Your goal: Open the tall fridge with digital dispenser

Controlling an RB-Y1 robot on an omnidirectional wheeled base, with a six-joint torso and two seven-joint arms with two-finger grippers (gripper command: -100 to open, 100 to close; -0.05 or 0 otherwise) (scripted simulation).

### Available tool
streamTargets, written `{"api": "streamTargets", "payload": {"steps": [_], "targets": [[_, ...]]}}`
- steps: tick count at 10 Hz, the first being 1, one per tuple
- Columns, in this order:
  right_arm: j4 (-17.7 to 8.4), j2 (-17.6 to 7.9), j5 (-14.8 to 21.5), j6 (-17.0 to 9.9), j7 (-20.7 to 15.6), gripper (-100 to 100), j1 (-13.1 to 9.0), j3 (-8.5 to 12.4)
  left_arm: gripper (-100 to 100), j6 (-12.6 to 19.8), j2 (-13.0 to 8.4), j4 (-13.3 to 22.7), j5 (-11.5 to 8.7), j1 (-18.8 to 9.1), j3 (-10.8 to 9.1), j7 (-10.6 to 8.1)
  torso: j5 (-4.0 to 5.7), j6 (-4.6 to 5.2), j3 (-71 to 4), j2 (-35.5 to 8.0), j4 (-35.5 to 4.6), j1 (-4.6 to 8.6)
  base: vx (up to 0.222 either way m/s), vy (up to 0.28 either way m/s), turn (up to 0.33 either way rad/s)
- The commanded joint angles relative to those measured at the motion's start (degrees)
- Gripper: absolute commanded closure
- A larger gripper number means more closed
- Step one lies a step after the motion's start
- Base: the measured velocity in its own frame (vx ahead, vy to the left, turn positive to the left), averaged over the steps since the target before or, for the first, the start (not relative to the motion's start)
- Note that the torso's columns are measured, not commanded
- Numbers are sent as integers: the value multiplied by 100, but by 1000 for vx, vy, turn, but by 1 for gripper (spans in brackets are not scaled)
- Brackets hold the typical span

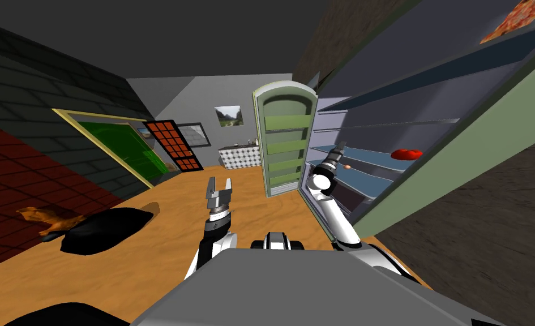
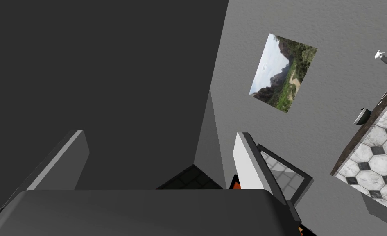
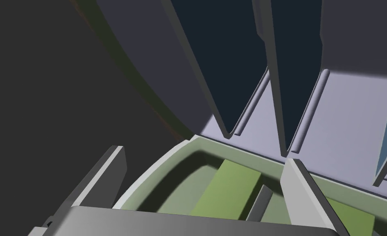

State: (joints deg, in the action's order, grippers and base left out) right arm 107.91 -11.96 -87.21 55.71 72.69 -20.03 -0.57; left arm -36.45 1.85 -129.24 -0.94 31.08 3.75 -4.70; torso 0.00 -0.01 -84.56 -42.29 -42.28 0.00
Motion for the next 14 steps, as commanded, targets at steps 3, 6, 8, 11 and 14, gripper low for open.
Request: {"api": "streamTargets", "payload": {"steps": [3,6,8,11,14], "targets": [[225,-3,-764,367,-367,-100,-567,-195,0,0,0,0,0,0,0,0,0,0,4,-6,-2,0,30,4,-67],[334,7,-1288,531,-546,-100,-830,-291,0,0,0,0,0,0,0,0,0,2,-3,5,0,1,38,6,-101],[436,20,-1574,690,-726,-100,-1092,-387,0,0,0,0,0,-1,0,0,0,0,2,-4,-1,2,25,4,-80],[532,34,-2115,843,-906,-100,-1354,-484,0,0,0,0,0,0,0,0,-2,1,-2,3,-1,-2,35,11,-106],[620,49,-2552,991,-1085,-100,-1613,-581,0,0,0,0,0,-1,0,0,0,-1,0,0,0,-1,26,18,-71]]}}
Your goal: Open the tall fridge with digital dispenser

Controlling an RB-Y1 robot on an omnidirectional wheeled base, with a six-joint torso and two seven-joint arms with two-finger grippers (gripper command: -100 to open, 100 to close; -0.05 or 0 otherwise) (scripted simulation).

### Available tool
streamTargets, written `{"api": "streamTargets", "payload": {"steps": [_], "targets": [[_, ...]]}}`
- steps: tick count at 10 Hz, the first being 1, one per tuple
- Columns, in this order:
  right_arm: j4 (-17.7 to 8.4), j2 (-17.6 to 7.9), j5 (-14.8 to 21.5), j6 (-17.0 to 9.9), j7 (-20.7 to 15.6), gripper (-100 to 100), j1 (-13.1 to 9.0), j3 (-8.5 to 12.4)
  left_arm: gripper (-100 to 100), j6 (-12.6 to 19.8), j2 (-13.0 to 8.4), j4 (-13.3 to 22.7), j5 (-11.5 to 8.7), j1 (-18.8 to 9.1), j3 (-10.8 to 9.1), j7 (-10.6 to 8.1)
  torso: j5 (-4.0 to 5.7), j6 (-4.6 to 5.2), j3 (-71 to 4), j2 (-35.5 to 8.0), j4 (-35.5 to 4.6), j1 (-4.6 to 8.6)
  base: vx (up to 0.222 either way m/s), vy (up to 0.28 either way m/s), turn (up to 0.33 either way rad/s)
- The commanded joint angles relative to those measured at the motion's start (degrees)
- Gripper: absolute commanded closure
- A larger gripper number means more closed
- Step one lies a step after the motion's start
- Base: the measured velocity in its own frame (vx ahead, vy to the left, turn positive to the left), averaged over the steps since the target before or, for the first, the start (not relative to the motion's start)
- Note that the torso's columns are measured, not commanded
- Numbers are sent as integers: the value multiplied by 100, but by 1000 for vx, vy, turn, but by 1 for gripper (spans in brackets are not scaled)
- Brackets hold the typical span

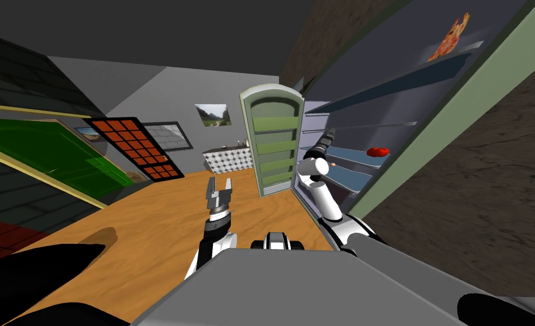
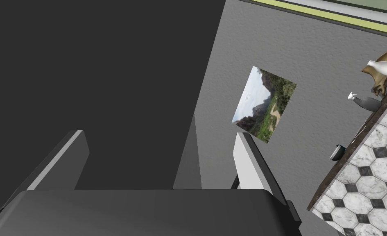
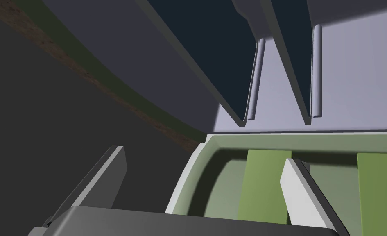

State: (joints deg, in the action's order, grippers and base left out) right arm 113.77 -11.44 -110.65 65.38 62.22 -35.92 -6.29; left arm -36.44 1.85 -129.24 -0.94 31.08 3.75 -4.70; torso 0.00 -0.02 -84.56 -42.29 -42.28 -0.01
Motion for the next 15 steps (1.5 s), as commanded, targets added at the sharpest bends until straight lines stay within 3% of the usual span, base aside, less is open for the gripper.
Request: {"api": "streamTargets", "payload": {"steps": [1,2,3,4,5,7,8,9,10,12,13,14,15], "targets": [[115,11,-415,167,-214,-100,-281,-107,0,0,0,0,0,0,0,0,1,1,1,-2,-1,5,27,9,-143],[115,11,-562,167,-214,-100,-281,-107,0,0,0,0,0,1,0,0,0,4,-1,1,-2,4,30,15,-98],[190,23,-750,304,-387,-100,-516,-203,0,0,0,0,0,0,0,0,1,2,-2,2,0,2,32,19,-155],[190,23,-999,304,-387,-100,-534,-203,0,0,0,0,0,1,0,0,0,3,-2,3,0,1,30,21,-73],[257,31,-1183,436,-558,-100,-777,-299,0,0,0,0,0,0,0,0,-1,-1,-2,2,1,-2,33,24,-148],[257,31,-1388,436,-558,-100,-783,-299,0,0,0,0,0,0,0,0,0,1,0,-1,0,1,19,19,-28],[316,36,-1607,563,-725,-100,-1027,-393,0,0,0,0,0,0,0,0,2,1,2,-4,-1,6,17,15,-145],[316,36,-1749,563,-725,-100,-1027,-393,0,0,0,0,0,0,0,0,1,4,1,-2,-2,4,17,20,-80],[367,37,-1921,687,-889,-100,-1243,-487,0,0,0,0,0,0,0,0,0,1,0,0,0,2,27,25,-156],[367,37,-2147,687,-889,-100,-1266,-487,0,0,0,0,0,0,0,0,-1,0,-3,3,1,-1,15,21,-27],[409,33,-2379,806,-1049,-100,-1497,-578,0,0,0,0,0,-1,0,0,1,1,1,-2,0,4,13,20,-132],[409,33,-2514,806,-1049,-100,-1497,-578,0,0,0,0,0,0,0,0,0,4,1,-1,-2,2,14,24,-86],[445,25,-2679,923,-1204,-100,-1722,-668,0,0,0,0,0,0,0,0,0,1,0,0,-1,1,12,30,-131]]}}
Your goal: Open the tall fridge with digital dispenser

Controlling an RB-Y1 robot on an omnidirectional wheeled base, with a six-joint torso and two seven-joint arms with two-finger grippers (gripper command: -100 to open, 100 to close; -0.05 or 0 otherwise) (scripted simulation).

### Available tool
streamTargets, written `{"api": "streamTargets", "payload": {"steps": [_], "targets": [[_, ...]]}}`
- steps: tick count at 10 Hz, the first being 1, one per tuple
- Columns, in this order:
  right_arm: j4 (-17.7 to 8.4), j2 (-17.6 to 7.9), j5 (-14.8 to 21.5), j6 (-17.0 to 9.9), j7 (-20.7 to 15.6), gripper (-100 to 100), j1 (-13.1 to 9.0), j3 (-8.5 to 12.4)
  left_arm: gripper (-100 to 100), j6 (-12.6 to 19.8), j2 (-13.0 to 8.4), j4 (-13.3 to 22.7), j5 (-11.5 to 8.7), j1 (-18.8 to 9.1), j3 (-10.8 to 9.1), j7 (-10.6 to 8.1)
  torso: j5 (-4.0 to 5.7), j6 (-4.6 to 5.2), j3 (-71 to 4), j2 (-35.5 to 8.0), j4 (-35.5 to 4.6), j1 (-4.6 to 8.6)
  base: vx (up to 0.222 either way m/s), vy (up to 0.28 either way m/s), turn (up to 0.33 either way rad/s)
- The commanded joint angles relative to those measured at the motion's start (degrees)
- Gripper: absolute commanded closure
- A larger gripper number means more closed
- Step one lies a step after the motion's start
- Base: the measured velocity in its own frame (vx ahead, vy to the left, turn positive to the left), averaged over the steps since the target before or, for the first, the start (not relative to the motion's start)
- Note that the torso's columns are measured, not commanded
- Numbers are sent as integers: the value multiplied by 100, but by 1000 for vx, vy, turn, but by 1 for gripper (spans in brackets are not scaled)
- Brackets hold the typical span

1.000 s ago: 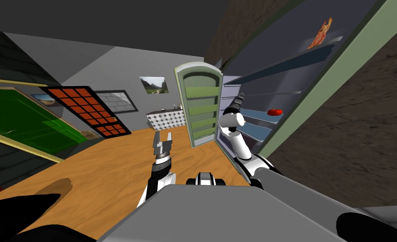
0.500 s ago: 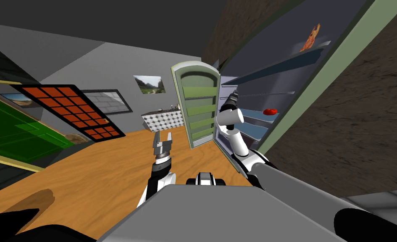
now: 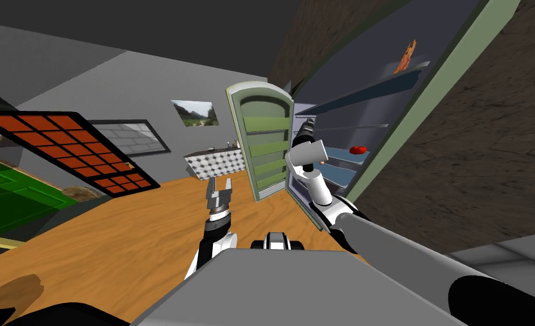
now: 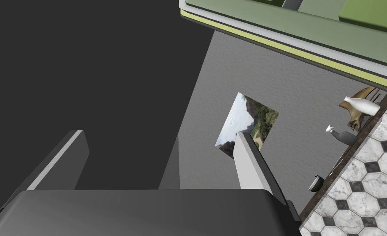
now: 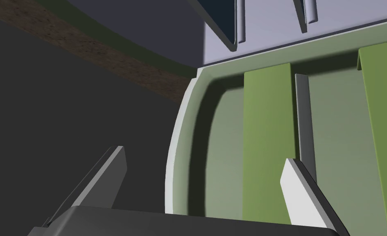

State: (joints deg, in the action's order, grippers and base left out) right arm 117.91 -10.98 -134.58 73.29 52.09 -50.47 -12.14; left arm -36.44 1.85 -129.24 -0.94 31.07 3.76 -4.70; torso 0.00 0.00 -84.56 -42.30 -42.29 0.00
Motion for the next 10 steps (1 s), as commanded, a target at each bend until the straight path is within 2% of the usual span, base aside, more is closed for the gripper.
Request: {"api": "streamTargets", "payload": {"steps": [1,2,3,4,5,6,7,8,9,10], "targets": [[31,-21,-464,132,-191,-100,-267,-83,0,0,0,0,0,0,0,0,-1,1,-1,1,-1,-2,13,26,-74],[31,-21,-477,132,-191,-100,-267,-83,0,0,0,0,0,0,0,0,0,-1,-1,2,1,-1,7,12,5],[59,-34,-694,246,-340,-100,-483,-170,0,0,0,0,0,0,0,0,1,0,-1,1,1,4,11,21,-127],[59,-34,-822,246,-340,-100,-483,-170,0,0,0,0,0,0,0,0,1,3,-1,2,-1,2,10,24,-81],[82,-49,-1014,360,-483,-100,-691,-254,0,0,0,0,0,0,0,0,0,-1,-1,2,1,-1,10,32,-132],[82,-49,-1154,360,-483,-100,-691,-254,0,0,0,0,0,0,0,0,-2,1,-2,2,0,-4,8,32,-62],[98,-68,-1378,475,-619,-100,-888,-334,0,0,0,0,0,0,0,0,-1,-1,-1,1,1,-2,11,36,-109],[98,-68,-1472,475,-619,-100,-888,-334,0,0,0,0,0,0,0,0,-1,1,-1,1,0,-3,9,32,-63],[107,-87,-1667,592,-748,-100,-1074,-411,0,0,0,0,0,0,0,0,0,0,-1,1,1,1,7,30,-123],[107,-87,-1772,592,-748,-100,-1074,-411,0,0,0,0,0,0,0,0,0,2,-1,0,-1,2,5,25,-59]]}}
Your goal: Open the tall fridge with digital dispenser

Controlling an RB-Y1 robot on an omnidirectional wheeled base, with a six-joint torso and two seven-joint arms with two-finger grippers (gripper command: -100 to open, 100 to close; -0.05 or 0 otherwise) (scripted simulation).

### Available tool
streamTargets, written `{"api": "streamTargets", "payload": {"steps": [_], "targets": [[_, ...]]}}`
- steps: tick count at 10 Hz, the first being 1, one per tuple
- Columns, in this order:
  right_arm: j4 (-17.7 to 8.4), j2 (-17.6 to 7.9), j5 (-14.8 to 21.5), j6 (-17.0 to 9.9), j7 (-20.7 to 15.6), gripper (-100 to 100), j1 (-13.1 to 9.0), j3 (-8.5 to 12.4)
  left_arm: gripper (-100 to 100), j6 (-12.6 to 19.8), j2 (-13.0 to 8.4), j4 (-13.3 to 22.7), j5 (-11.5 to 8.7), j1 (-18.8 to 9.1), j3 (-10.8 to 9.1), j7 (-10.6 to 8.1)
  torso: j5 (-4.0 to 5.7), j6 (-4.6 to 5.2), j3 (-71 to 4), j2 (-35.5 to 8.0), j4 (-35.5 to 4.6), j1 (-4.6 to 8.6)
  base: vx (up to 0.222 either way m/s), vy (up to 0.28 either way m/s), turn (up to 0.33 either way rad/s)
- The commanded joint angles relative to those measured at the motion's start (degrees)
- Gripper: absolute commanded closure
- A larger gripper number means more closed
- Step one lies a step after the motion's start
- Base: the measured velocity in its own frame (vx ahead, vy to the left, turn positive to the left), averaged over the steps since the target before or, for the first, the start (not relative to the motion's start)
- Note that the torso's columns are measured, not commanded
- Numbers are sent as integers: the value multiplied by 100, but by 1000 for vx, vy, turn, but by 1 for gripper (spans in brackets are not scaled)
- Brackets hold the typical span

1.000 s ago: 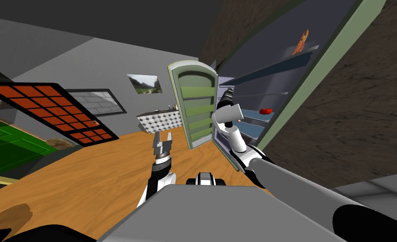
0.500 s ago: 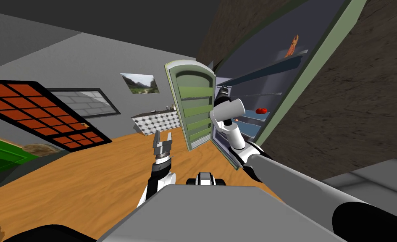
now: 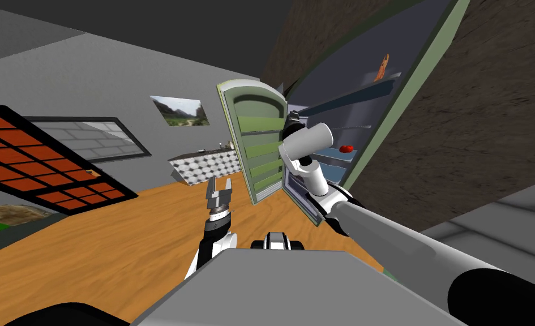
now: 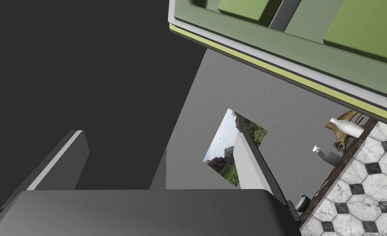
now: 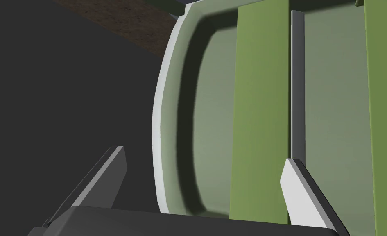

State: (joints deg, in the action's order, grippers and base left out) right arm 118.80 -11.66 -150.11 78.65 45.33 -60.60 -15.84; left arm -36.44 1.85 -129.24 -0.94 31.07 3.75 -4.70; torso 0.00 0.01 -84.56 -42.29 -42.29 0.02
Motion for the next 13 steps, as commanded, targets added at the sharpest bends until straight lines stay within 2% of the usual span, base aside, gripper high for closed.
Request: {"api": "streamTargets", "payload": {"steps": [1,2,4,5,7,8,11,12,13], "targets": [[21,-39,-431,178,-193,-100,-235,-113,0,0,0,0,0,0,0,0,1,-2,0,0,1,2,3,29,-92],[21,-39,-500,178,-193,-100,-235,-113,0,0,0,0,0,0,0,0,0,0,0,0,1,-1,0,27,-59],[13,-78,-917,442,-411,-100,-544,-244,0,0,0,0,0,0,0,0,-1,-1,0,0,0,-3,-1,38,-119],[13,-78,-1003,442,-411,-100,-544,-244,0,0,0,0,0,0,0,0,-3,-1,0,0,1,-8,-1,38,-57],[-9,-114,-1365,744,-591,-100,-799,-353,0,0,0,0,0,0,0,0,0,-1,0,0,1,1,-5,33,-105],[-9,-114,-1419,744,-591,-100,-799,-353,0,0,0,0,0,0,0,0,1,0,0,0,1,1,-4,27,-37],[-49,-160,-1869,1262,-781,-100,-1070,-472,0,0,0,0,0,-1,0,0,-1,-1,0,0,1,-3,-9,28,-67],[-49,-160,-1869,1312,-781,-100,-1070,-472,0,0,0,0,0,-1,0,0,-1,-1,0,0,1,-4,-6,24,-37],[-61,-173,-1969,1523,-821,-100,-1130,-498,0,0,0,0,0,-1,0,0,0,-1,-1,2,1,-1,-4,19,-40]]}}
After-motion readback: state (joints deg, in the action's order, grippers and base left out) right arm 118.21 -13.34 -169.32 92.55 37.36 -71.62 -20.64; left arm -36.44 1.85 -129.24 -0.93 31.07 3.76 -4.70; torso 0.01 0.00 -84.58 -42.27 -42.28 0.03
